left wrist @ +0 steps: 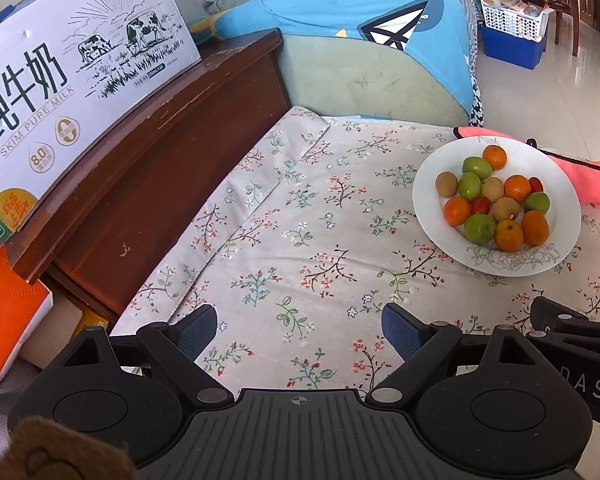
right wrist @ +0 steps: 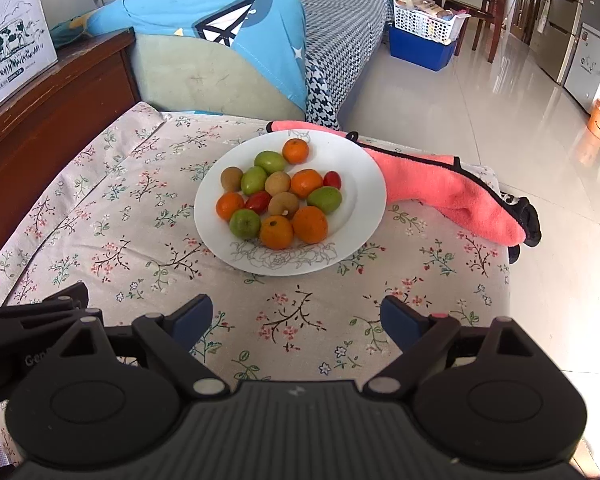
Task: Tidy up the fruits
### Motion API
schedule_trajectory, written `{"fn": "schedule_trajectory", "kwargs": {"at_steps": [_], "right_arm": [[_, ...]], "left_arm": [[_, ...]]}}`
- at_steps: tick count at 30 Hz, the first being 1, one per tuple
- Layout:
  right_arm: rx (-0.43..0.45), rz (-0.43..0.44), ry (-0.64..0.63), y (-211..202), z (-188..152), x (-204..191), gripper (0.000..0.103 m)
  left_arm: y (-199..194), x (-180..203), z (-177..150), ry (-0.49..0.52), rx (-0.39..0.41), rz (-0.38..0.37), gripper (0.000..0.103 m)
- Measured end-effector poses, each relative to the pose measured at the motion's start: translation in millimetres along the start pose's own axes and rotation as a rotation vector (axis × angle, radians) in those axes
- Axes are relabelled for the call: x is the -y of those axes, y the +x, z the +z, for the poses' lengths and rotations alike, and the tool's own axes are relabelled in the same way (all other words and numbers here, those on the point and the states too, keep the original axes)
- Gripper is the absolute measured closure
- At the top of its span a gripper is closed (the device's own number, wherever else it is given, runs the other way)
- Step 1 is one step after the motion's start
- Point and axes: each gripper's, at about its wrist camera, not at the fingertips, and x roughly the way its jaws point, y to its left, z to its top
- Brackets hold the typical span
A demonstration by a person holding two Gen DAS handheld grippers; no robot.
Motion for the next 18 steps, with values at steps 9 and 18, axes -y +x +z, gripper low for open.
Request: {"fn": "schedule_trajectory", "kwargs": {"at_steps": [9, 18], "right_arm": [[0.019, 0.016, -0.027, -17.1, -18.2, -7.8, 0.012], [-0.007, 0.051, -0.035, -39.5, -45.6, -8.2, 0.012]], "left_arm": [[-17.3, -11.6, -23.2, -0.019, 0.003, 0.015, 0.012], [-44.8, -17.5, -49.3, -0.015, 0.002, 0.037, 0.012]]}}
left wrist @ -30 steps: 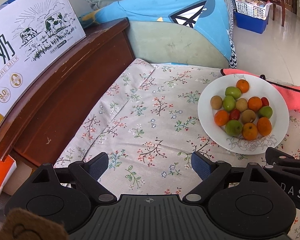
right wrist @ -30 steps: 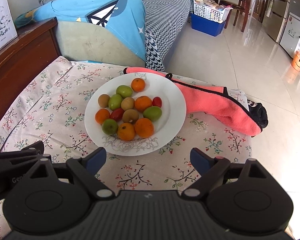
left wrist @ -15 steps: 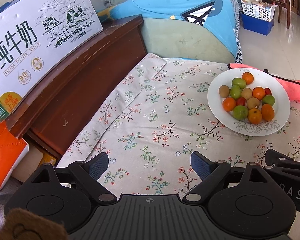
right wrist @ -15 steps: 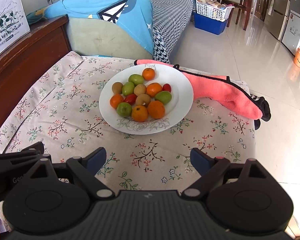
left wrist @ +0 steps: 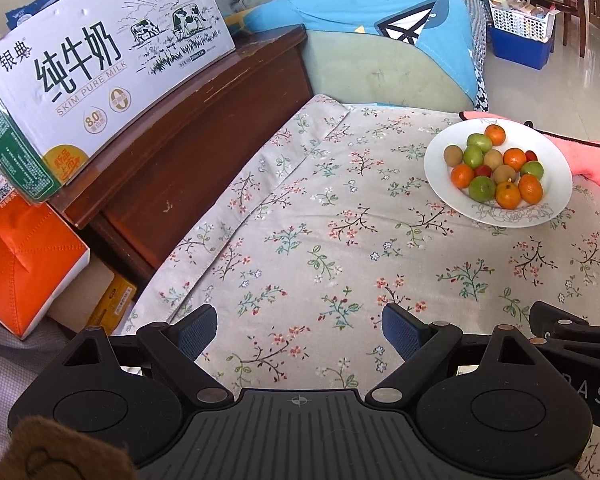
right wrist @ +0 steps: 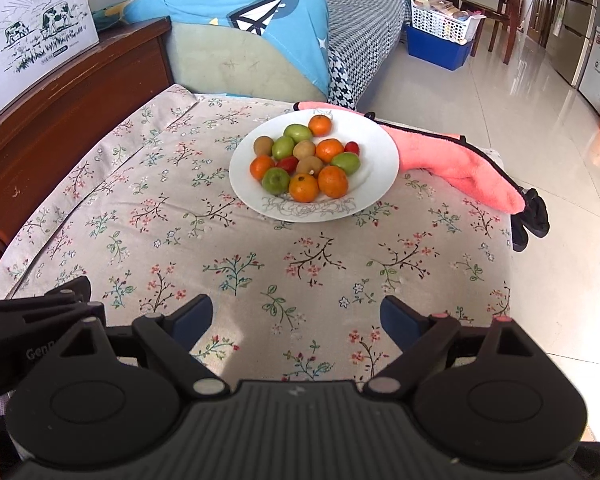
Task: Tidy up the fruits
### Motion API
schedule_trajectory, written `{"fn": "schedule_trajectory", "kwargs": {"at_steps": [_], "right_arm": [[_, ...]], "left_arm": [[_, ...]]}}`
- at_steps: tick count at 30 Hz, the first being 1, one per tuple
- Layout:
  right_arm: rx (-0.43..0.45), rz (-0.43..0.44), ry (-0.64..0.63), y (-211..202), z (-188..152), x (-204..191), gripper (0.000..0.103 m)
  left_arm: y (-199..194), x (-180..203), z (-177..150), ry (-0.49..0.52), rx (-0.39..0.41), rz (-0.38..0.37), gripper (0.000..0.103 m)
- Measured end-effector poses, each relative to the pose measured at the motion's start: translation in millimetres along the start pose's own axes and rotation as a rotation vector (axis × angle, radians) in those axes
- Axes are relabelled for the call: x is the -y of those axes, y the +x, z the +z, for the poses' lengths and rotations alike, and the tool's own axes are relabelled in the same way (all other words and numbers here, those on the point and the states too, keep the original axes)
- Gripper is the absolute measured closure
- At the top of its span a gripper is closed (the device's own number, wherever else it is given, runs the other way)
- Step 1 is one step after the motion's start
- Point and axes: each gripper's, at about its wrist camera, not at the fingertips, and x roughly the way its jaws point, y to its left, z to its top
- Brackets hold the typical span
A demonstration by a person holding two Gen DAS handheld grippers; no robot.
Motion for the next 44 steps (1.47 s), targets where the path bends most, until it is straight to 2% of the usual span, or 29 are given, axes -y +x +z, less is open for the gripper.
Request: {"fn": "schedule_trajectory", "kwargs": {"at_steps": [10, 16, 24, 28, 32, 39, 44], "right_arm": [[0.031, 0.027, 0.035, -40.7, -19.6, 1.9, 0.012], [0.039, 0.036, 0.031, -48.5, -27.9, 4.2, 0.012], [0.029, 0.017, 0.007, -9.9, -35.3, 8.1, 0.003], [0.025, -0.005, 0.014, 18.9, -43.3, 13.1, 0.003], [0.019, -0.052, -0.019, 44.5, -51.0, 13.0, 0.003], [0.049, -0.046, -0.053, 71.1, -58.3, 5.6, 0.003], [0.13, -0.024, -0.029, 78.4, -62.6, 3.0, 0.001]], "left_arm": [[-42.8, -10.2, -11.7, -0.003, 0.038, 0.021, 0.013], [-44.6, -6.7, -18.3, 0.019, 0.043, 0.014, 0.012], [3.8, -0.5, -24.1, 0.001, -0.046, -0.058, 0.012], [31.1, 1.0, -31.4, -0.046, -0.107, -0.103, 0.012], [50.4, 3.3, -38.7, -0.05, -0.145, -0.108, 0.012], [59.9, -4.2, -38.9, -0.101, -0.151, -0.147, 0.012], [62.5, -9.7, -37.3, -0.132, -0.157, -0.159, 0.012]]}}
